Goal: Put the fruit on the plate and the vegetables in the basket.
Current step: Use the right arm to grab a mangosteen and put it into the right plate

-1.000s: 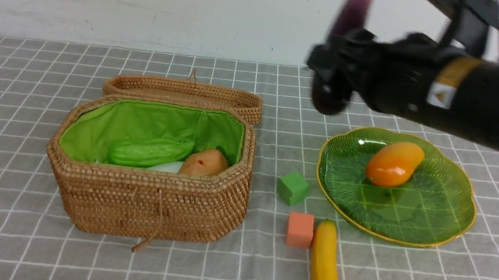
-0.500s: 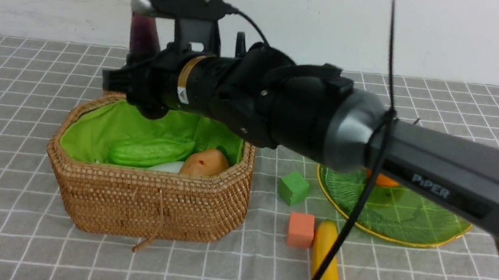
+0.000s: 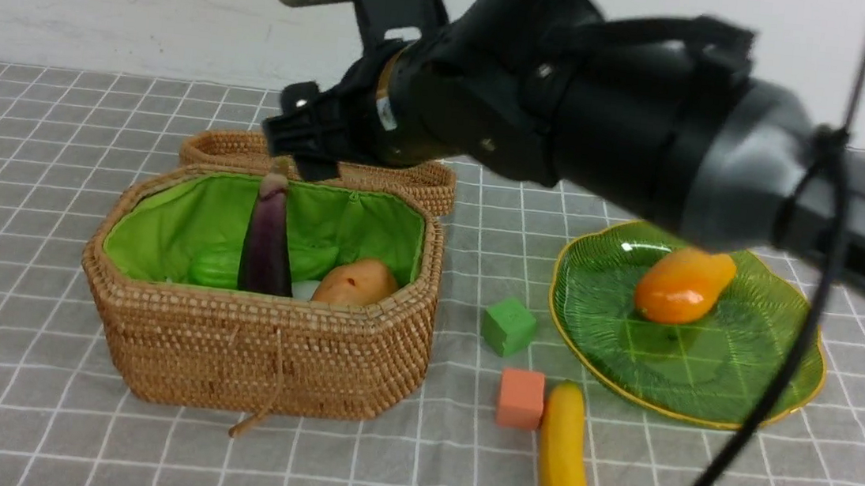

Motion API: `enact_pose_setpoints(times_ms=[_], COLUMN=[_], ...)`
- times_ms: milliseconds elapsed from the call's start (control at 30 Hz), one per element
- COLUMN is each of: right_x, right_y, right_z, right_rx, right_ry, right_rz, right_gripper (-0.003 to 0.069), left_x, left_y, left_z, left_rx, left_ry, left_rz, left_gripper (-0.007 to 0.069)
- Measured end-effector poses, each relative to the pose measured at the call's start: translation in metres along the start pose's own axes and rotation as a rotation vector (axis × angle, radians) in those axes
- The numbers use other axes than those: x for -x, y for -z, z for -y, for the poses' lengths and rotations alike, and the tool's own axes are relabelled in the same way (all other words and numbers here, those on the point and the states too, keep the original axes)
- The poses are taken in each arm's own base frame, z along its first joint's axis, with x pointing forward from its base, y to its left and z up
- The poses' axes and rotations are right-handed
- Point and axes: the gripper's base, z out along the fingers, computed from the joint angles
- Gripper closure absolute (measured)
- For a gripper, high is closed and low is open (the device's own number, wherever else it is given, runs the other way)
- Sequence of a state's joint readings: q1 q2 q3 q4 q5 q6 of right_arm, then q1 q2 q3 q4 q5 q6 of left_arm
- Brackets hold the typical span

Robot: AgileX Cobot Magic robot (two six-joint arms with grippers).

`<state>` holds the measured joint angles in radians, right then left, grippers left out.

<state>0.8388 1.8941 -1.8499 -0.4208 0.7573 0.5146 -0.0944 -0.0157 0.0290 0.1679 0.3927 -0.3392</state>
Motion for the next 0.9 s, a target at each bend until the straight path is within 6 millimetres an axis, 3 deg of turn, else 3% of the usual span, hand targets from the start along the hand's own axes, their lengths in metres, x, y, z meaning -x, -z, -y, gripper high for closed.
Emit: enact_pose_setpoints(times_ms=[67, 167, 233, 267, 300, 367, 467, 500, 633, 900], right_x=[-0.008, -0.024, -0.046, -0.067, -0.067, -0.106, -0.14, -0.139, -0.171, -0.196], right_y=[0.022, 0.033, 0.03, 0.024, 0.024, 0.013, 0.001, 0.001, -0.01, -0.013], right_z=[0.014, 0.029, 0.04, 0.044, 0.044, 0.047, 0.047, 0.047, 0.044, 0.046], right_rx=[-0.059, -0.069, -0.008, 0.046, 0.056, 0.144, 0.205, 0.208, 0.228, 0.207], right_ry=[0.092, 0.118, 0.095, 0.064, 0.058, 0.005, -0.061, -0.065, -0.121, -0.161], right_rz=[-0.162, -0.357, -0.507, -0.61, -0.611, -0.747, -0.795, -0.788, -0.784, -0.793], right_gripper=[0.0065, 0.0101, 0.0127, 0.0139, 0.014, 0.015, 0.0152, 0.0152, 0.0153, 0.0153], left_x=[0.0, 0.0, 0.0, 0.0, 0.0, 0.0, 0.0, 0.0, 0.0, 0.0], left_y=[0.0, 0.0, 0.0, 0.0, 0.0, 0.0, 0.0, 0.0, 0.0, 0.0], left_z=[0.0, 0.0, 0.0, 0.0, 0.0, 0.0, 0.0, 0.0, 0.0, 0.0], left_rx=[0.0, 0.0, 0.0, 0.0, 0.0, 0.0, 0.0, 0.0, 0.0, 0.0], left_ry=[0.0, 0.0, 0.0, 0.0, 0.0, 0.0, 0.0, 0.0, 0.0, 0.0], left_rz=[0.0, 0.0, 0.0, 0.0, 0.0, 0.0, 0.0, 0.0, 0.0, 0.0], left_gripper=[0.0386, 0.0386, 0.0386, 0.0386, 0.0386, 0.0386, 0.0386, 0.0386, 0.0386, 0.0386])
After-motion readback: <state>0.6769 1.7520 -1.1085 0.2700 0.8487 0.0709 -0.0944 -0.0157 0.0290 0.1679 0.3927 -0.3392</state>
